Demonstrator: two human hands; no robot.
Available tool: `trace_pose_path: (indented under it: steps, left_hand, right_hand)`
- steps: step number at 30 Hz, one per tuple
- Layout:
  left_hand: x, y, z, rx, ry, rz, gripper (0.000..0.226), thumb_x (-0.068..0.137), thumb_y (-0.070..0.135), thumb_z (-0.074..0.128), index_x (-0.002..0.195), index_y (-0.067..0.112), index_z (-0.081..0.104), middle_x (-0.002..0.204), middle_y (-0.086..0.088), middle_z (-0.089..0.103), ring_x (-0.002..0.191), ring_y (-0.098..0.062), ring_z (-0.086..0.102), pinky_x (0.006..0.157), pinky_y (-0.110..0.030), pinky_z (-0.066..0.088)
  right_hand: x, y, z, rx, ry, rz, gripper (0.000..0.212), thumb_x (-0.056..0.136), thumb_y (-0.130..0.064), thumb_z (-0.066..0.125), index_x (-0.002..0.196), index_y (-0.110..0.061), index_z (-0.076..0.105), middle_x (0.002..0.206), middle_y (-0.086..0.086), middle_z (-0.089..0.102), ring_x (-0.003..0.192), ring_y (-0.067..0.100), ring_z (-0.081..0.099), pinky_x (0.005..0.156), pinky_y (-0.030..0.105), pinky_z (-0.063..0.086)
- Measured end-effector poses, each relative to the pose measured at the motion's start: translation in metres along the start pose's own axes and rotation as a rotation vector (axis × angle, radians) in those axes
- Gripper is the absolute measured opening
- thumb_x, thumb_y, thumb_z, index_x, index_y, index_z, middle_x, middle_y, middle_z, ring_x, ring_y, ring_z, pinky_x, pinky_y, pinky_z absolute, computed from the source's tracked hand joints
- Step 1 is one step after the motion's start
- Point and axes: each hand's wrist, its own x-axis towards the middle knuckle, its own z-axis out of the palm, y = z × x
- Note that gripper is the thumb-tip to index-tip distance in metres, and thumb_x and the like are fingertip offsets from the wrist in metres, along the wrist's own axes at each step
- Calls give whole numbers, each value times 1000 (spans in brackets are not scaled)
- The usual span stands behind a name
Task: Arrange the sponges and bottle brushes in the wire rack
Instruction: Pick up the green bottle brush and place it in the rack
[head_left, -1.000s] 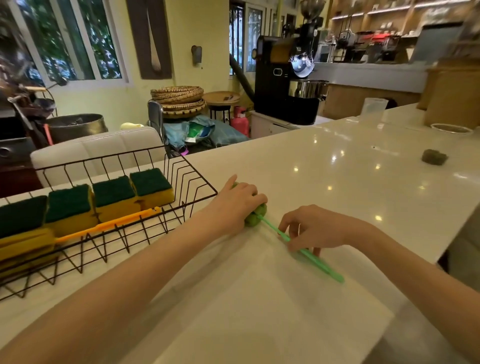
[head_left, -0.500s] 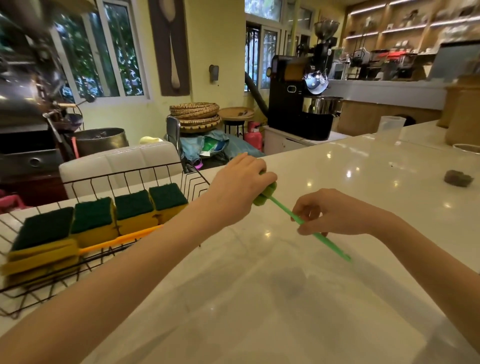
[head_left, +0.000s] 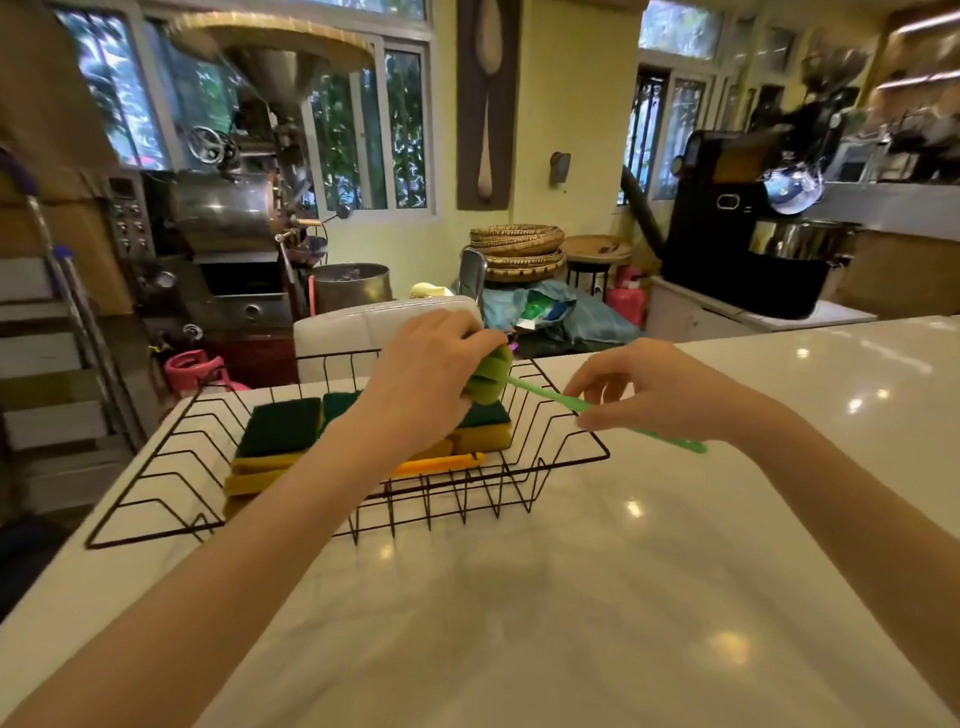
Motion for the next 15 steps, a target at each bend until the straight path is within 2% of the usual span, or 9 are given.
trace_pose_path:
  steps: [8, 15]
  left_hand:
    - [-49, -51, -9, 10, -14, -207, 57, 72, 13, 66, 124, 21, 44, 120, -7, 54, 110, -23, 44, 94, -37, 37]
    - [-71, -85, -13, 16, -22, -295, 59, 69, 10, 68, 124, 22, 46, 119, -5, 55, 109, -23, 47, 90, -34, 39]
  right_hand:
    - [51, -43, 35, 29, -73, -150, 20, 75, -26, 68, 95, -26, 65, 84, -9, 63, 75, 5, 56, 56, 13, 36]
    - [72, -73, 63, 25, -80, -213, 18, 77, -25, 66, 95, -23, 66, 74, -11, 57, 66, 5, 52, 56, 14, 35]
